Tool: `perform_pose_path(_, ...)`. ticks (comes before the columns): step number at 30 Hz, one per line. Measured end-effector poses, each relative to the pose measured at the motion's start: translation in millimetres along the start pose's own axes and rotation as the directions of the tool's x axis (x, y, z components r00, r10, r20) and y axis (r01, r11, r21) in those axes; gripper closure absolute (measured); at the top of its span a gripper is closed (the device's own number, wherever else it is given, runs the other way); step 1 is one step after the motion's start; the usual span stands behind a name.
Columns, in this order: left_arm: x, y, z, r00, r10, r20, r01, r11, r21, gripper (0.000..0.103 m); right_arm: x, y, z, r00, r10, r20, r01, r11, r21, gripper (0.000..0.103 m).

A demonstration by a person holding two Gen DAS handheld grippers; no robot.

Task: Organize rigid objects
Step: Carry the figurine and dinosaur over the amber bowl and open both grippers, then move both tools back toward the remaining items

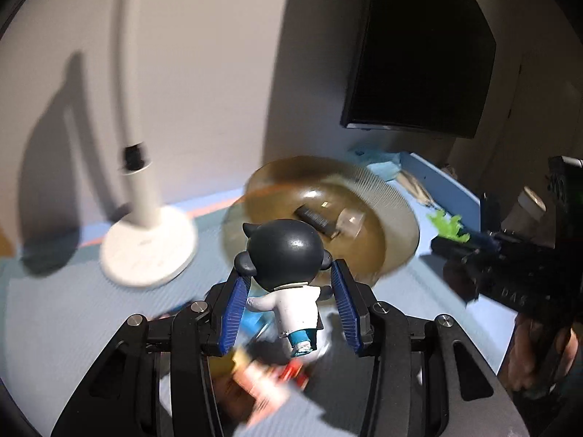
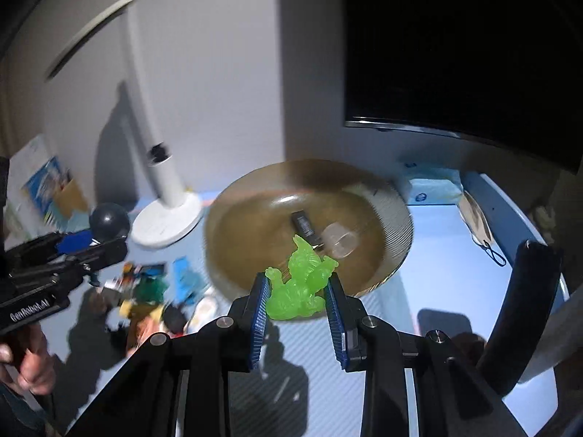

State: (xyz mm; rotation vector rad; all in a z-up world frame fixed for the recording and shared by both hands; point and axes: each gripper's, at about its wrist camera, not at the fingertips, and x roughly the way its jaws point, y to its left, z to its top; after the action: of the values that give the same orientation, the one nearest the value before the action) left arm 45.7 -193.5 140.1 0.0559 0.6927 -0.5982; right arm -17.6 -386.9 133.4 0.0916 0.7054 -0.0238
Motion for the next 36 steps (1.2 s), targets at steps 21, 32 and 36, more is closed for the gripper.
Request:
perform_pose_path(21, 63, -16, 8, 0.997, -0.047, -0.052, 0.047, 0.999, -0.019, 0.035, 63, -42, 0, 0.987, 0.024, -0.158, -0.004, 0.992, 0.124, 0.065)
perform_pose_path(32, -75, 81, -30, 0.992, 0.091, 0.084, -0.071, 0.975, -0.21, 0.035, -6, -34, -10, 0.998, 0.059, -0.038, -0.052, 0.984, 0.17, 0.054)
perform_pose_path(36, -109, 114, -74, 0.984, 0.163, 0.069, -0.137, 0.948, -0.286, 0.035, -9, -1, -27, 0.993, 0.116, -0.039, -0.109, 0.984, 0.137, 0.045)
